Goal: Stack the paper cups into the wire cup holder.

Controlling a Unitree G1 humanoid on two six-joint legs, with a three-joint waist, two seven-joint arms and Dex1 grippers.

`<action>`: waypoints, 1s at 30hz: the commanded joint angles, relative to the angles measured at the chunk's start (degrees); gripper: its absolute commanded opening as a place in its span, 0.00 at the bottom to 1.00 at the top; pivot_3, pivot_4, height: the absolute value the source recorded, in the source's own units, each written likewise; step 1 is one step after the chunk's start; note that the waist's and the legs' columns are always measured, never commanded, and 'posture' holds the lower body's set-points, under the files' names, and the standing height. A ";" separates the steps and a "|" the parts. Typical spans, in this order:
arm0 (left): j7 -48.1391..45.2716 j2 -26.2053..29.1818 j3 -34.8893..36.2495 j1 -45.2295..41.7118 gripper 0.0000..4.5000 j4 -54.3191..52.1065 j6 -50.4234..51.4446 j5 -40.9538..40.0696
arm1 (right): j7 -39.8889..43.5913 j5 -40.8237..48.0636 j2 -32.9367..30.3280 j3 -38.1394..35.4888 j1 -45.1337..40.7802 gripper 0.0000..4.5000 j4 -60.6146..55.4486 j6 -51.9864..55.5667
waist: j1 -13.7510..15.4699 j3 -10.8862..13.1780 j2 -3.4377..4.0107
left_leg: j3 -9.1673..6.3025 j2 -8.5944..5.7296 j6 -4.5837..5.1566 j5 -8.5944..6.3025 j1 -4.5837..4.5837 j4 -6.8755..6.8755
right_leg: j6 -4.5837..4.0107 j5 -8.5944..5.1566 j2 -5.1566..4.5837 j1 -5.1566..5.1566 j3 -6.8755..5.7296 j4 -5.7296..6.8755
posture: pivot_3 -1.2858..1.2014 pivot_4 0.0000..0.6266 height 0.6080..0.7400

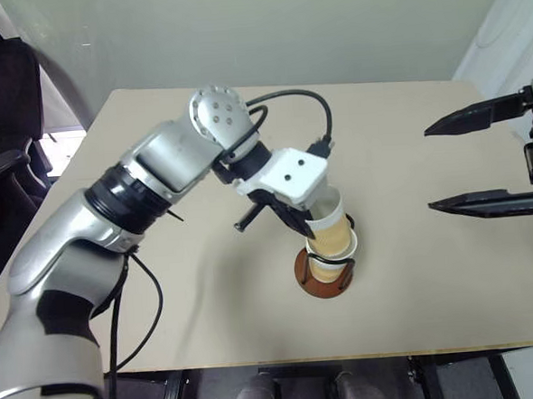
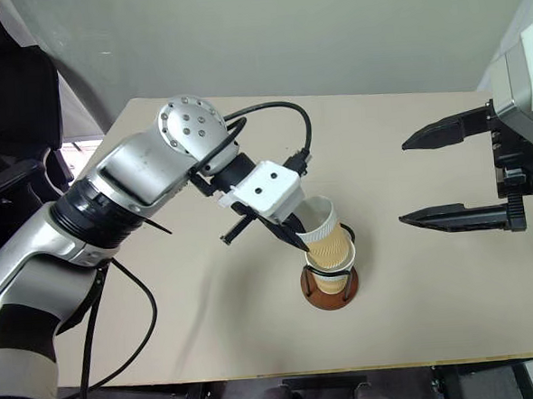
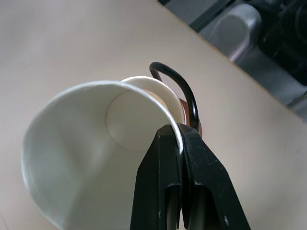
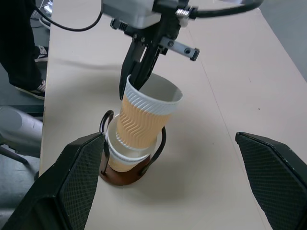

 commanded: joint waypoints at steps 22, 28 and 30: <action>4.96 -4.96 21.19 4.12 0.98 2.77 13.39 -1.53 | -6.55 -2.50 6.44 0.92 0.75 1.00 2.87 -2.84 | -0.02 -0.02 0.01 | 0.02 0.00 0.01 0.00 0.02 0.06 | 0.01 0.01 0.00 0.00 0.00 0.09 | 0.52 0.24 1.00; 18.95 -5.98 34.05 11.95 0.98 0.16 23.33 -3.90 | -12.01 -6.70 13.06 1.73 5.36 1.00 7.28 -4.38 | -0.04 -0.02 0.02 | 0.05 0.00 0.03 0.03 0.08 0.12 | 0.04 0.02 0.00 0.02 0.00 0.15 | 0.52 0.24 1.00; 26.91 -6.82 39.55 16.65 0.98 -0.50 26.44 -4.30 | -16.06 -8.82 17.26 2.59 6.62 1.00 10.20 -5.01 | -0.05 -0.02 0.02 | 0.08 0.00 0.03 0.03 0.10 0.13 | 0.05 0.03 0.01 0.03 0.01 0.17 | 0.52 0.24 1.00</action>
